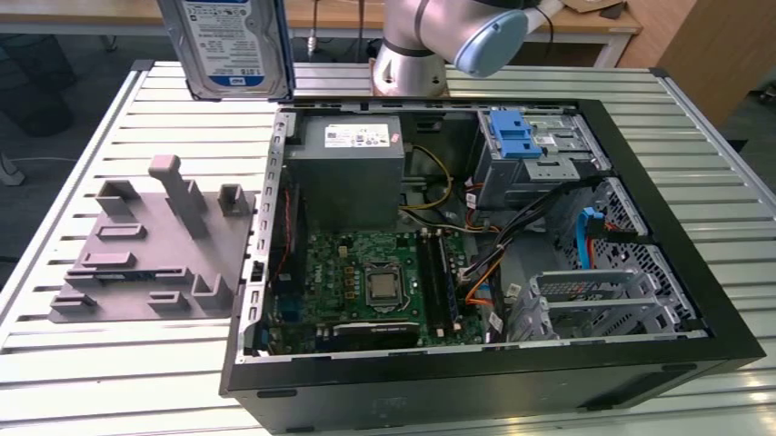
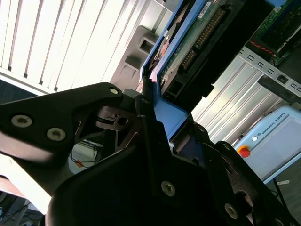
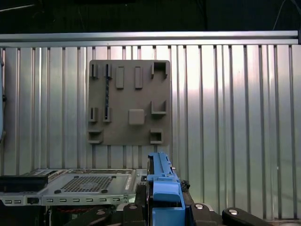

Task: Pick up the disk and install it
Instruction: 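Pick up the disk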

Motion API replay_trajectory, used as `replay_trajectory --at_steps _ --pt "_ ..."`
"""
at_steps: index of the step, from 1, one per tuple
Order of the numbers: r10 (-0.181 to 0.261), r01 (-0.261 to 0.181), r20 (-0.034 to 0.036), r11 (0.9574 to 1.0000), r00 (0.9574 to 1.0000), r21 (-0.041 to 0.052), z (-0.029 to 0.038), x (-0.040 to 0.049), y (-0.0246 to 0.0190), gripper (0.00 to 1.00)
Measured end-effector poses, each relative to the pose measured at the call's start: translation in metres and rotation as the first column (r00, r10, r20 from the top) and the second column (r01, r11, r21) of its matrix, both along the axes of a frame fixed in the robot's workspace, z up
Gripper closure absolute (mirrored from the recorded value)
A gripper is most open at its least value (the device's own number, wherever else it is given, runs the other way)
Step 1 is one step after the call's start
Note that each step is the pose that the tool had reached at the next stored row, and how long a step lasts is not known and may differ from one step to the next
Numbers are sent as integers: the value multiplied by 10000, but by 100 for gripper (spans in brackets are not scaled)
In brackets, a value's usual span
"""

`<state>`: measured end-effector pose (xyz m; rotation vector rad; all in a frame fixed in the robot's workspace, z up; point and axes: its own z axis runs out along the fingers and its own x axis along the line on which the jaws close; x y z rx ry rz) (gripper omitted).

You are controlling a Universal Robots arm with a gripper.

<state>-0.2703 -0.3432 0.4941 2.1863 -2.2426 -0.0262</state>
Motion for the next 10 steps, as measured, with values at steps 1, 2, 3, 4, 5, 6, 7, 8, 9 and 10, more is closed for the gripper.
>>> replay_trajectory --at_steps 1,2,3,4,5,6,7,8,9,10 --pt "0 0 0 10000 10000 0 0 10 0 64" --pt "0 0 1 10000 10000 0 0 21 0 64" --pt "0 0 1 10000 10000 0 0 31 0 64" --pt "0 0 0 10000 10000 0 0 42 0 64" --pt "0 0 1 10000 10000 0 0 52 0 64" --pt "-1 1 0 10000 10000 1 0 61 0 64" --pt "0 0 1 10000 10000 0 0 71 0 64" --pt "-1 1 0 10000 10000 0 0 80 0 64" --pt "0 0 0 10000 10000 0 0 129 0 64" --pt "-1 1 0 10000 10000 0 0 140 0 64"
